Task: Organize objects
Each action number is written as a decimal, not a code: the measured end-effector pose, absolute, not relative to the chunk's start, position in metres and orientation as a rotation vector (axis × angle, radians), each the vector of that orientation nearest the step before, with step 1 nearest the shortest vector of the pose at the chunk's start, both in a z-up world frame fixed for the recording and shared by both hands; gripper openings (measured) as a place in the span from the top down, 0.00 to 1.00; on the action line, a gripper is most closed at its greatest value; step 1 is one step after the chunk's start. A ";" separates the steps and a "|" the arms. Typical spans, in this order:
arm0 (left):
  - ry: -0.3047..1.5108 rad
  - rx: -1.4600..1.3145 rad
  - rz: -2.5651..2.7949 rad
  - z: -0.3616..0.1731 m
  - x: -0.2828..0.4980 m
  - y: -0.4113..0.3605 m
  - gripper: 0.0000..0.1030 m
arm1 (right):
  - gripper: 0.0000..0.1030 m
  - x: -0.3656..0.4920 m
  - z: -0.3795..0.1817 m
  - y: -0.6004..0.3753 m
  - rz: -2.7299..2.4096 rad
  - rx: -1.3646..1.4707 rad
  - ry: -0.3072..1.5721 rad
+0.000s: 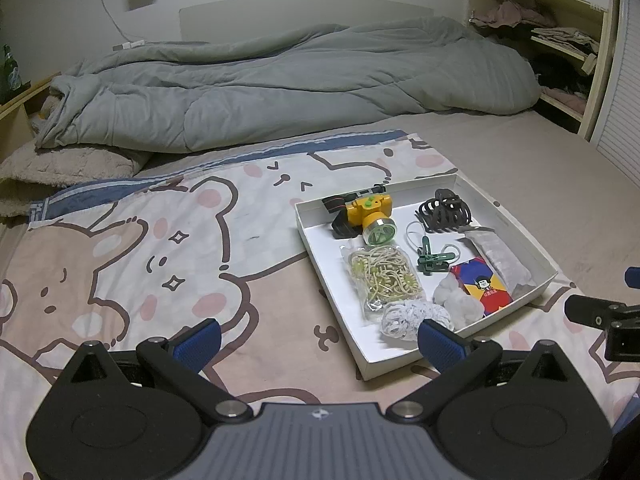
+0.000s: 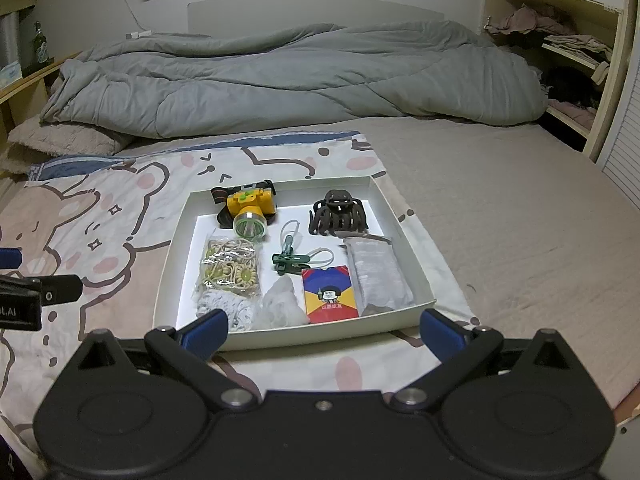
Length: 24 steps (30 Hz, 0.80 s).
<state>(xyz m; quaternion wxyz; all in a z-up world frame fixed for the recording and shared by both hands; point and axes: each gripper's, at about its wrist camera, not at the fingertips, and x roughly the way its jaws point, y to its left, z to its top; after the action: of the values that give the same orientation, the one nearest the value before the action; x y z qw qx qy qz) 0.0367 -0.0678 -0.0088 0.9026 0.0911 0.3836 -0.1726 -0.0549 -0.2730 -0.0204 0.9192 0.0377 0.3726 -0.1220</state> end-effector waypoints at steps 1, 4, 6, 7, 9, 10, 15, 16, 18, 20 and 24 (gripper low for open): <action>0.793 0.188 -0.358 -0.009 0.037 -0.068 0.00 | 0.00 -0.055 -0.021 -0.273 -0.251 0.078 0.766; 0.791 0.188 -0.361 -0.008 0.036 -0.067 0.00 | 0.00 -0.055 -0.022 -0.273 -0.250 0.079 0.767; 0.791 0.188 -0.361 -0.008 0.036 -0.067 0.00 | 0.00 -0.055 -0.022 -0.274 -0.249 0.080 0.768; 0.791 0.187 -0.361 -0.008 0.036 -0.067 0.00 | 0.00 -0.055 -0.022 -0.274 -0.249 0.079 0.768; 0.792 0.187 -0.360 -0.008 0.035 -0.068 0.00 | 0.00 -0.055 -0.022 -0.273 -0.249 0.079 0.768; 0.791 0.188 -0.360 -0.008 0.035 -0.068 0.00 | 0.00 -0.055 -0.022 -0.273 -0.250 0.080 0.768; 0.792 0.187 -0.360 -0.008 0.036 -0.067 0.00 | 0.00 -0.055 -0.022 -0.274 -0.250 0.080 0.768; 0.793 0.187 -0.360 -0.008 0.036 -0.068 0.00 | 0.00 -0.055 -0.022 -0.274 -0.249 0.080 0.768; 0.793 0.187 -0.360 -0.008 0.036 -0.067 0.00 | 0.00 -0.055 -0.022 -0.274 -0.249 0.080 0.768; 0.792 0.188 -0.361 -0.008 0.036 -0.067 0.00 | 0.00 -0.055 -0.022 -0.274 -0.249 0.080 0.768; 0.792 0.187 -0.360 -0.007 0.036 -0.067 0.00 | 0.00 -0.054 -0.022 -0.274 -0.247 0.080 0.769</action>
<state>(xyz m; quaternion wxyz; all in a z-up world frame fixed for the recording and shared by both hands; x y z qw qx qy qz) 0.0358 -0.0675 -0.0075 0.9026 0.0903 0.3832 -0.1742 -0.0545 -0.2740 -0.0225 0.9188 0.0388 0.3739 -0.1202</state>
